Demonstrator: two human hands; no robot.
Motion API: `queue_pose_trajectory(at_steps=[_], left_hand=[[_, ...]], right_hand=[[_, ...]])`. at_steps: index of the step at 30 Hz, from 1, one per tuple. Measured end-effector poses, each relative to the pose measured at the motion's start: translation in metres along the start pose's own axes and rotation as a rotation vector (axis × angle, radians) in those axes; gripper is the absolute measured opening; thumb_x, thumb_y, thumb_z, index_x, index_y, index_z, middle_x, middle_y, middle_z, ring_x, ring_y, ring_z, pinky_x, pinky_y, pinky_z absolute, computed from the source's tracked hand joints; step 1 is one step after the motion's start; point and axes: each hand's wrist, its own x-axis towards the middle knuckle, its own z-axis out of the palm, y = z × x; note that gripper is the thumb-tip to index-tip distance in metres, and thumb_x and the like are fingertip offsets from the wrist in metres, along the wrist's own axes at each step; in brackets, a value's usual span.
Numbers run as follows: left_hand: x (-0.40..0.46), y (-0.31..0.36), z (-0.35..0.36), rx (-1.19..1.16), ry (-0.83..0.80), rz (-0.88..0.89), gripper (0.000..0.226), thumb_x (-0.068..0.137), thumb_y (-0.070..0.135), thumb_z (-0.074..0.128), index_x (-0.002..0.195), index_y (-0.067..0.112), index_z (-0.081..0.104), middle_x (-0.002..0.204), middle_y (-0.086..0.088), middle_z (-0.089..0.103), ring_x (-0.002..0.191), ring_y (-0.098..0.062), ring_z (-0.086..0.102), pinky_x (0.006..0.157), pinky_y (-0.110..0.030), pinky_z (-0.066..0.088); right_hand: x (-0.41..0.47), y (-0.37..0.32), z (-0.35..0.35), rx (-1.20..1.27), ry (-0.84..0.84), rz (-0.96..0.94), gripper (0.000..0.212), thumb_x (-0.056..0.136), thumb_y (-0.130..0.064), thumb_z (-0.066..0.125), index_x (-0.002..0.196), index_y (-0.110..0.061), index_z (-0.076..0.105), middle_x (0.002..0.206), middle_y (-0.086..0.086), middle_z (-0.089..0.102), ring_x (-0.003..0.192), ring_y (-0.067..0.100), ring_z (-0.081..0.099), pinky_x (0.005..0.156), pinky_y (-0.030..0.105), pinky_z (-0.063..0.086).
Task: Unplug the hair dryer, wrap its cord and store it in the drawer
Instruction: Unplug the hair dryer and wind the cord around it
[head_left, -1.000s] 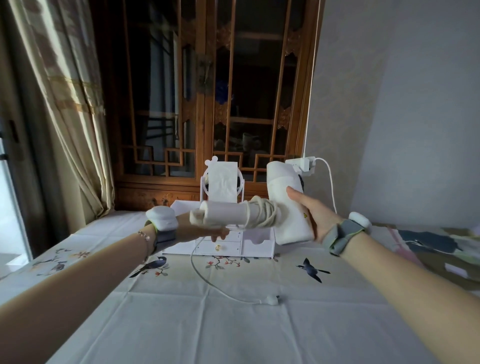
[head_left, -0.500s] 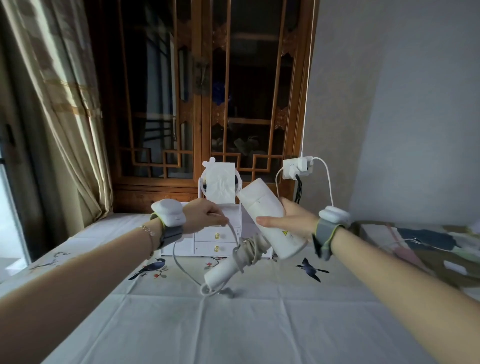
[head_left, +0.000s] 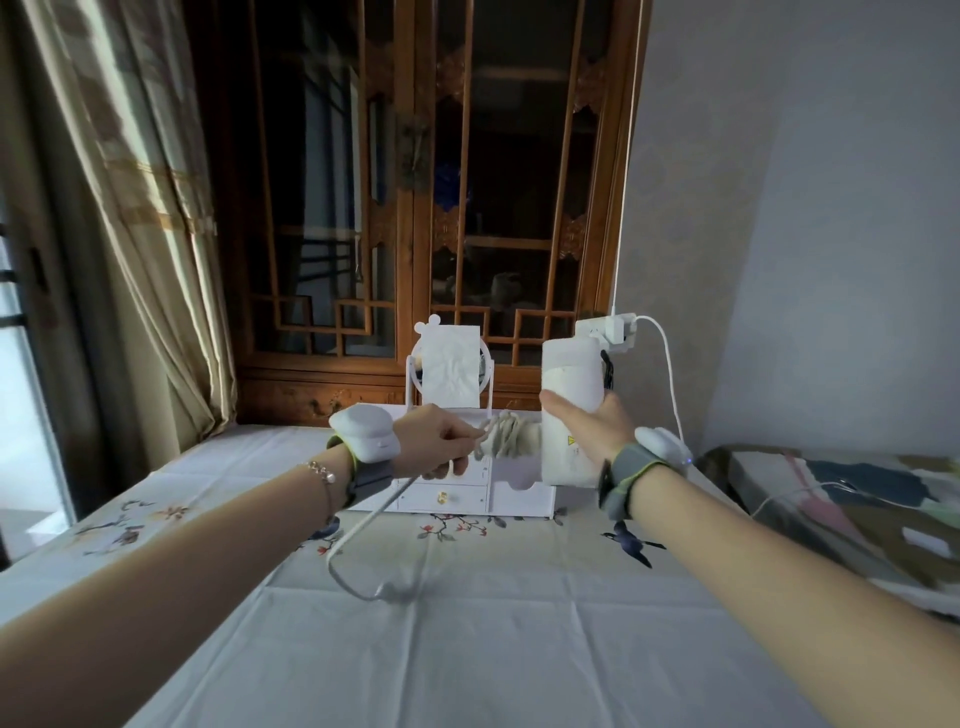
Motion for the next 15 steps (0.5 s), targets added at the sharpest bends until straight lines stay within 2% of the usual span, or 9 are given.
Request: queue_pose_trajectory(at_steps=[3,6,9,12,15], left_hand=[[-0.001,-0.003,-0.001,-0.101,0.007,0.0,0.028,0.095,0.023,0.051,0.111,0.008,0.068,0.055,0.009,0.062,0.04,-0.005,0.043,0.046,-0.014,0.042],[-0.001,-0.009,0.0,-0.149,-0.013,-0.017,0.029,0.095,0.016,0.051,0.119,0.006,0.064,0.05,0.01,0.064,0.039,-0.003,0.045,0.045,-0.014,0.043],[-0.005,-0.017,0.006,-0.287,-0.065,-0.058,0.029,0.096,0.015,0.05,0.121,0.007,0.062,0.05,0.006,0.064,0.038,-0.002,0.046,0.043,-0.013,0.041],[-0.009,-0.023,0.012,-0.379,-0.104,-0.06,0.026,0.095,0.019,0.051,0.115,0.01,0.065,0.053,0.004,0.063,0.042,-0.006,0.047,0.046,-0.015,0.04],[-0.012,-0.027,0.011,-0.455,-0.14,-0.043,0.022,0.094,0.017,0.051,0.109,0.01,0.067,0.056,0.002,0.061,0.046,-0.008,0.046,0.051,-0.018,0.042]], right_hand=[[0.0,0.003,0.002,0.208,0.003,0.069,0.075,0.065,-0.05,0.078,0.122,-0.01,0.05,0.111,0.009,0.065,0.096,0.028,0.066,0.086,0.044,0.055],[0.001,0.004,0.001,0.31,-0.035,0.118,0.082,0.054,-0.056,0.078,0.12,-0.013,0.054,0.106,0.009,0.068,0.093,0.03,0.068,0.086,0.051,0.055],[0.002,0.005,-0.001,0.354,-0.085,0.128,0.059,0.068,-0.05,0.076,0.113,-0.017,0.058,0.106,0.011,0.069,0.093,0.031,0.069,0.086,0.05,0.055],[0.004,0.008,-0.005,0.383,-0.155,0.16,0.054,0.075,-0.05,0.073,0.115,-0.018,0.058,0.106,0.011,0.069,0.093,0.031,0.067,0.08,0.043,0.056],[0.006,0.01,-0.009,0.454,-0.237,0.196,0.053,0.077,-0.048,0.071,0.118,-0.017,0.057,0.11,0.013,0.068,0.098,0.032,0.066,0.085,0.047,0.055]])
